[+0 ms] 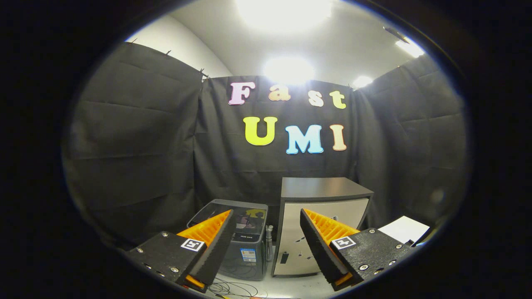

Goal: Put the clothes into the washing machine and then close the washing machine lid.

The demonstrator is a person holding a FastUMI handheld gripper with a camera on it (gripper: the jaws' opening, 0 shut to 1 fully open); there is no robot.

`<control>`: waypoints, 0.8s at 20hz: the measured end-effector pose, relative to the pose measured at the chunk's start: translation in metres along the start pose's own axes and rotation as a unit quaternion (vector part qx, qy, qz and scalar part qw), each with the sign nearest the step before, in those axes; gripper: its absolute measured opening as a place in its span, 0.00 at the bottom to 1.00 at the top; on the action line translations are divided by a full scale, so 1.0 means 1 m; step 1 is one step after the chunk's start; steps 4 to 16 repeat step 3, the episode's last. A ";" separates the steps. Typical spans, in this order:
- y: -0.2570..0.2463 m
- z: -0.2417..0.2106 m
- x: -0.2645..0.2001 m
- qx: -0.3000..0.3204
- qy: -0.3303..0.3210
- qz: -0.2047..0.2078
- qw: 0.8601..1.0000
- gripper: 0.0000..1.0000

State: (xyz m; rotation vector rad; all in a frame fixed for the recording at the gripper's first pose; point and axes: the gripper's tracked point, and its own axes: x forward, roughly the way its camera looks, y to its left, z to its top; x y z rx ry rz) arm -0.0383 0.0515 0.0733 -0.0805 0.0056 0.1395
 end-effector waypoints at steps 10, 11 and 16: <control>0.009 0.003 -0.009 -0.001 -0.005 -0.002 1.000 0.96; 0.009 0.003 -0.009 -0.001 -0.005 -0.002 1.000 0.96; 0.009 0.003 -0.009 -0.001 -0.005 -0.002 1.000 0.96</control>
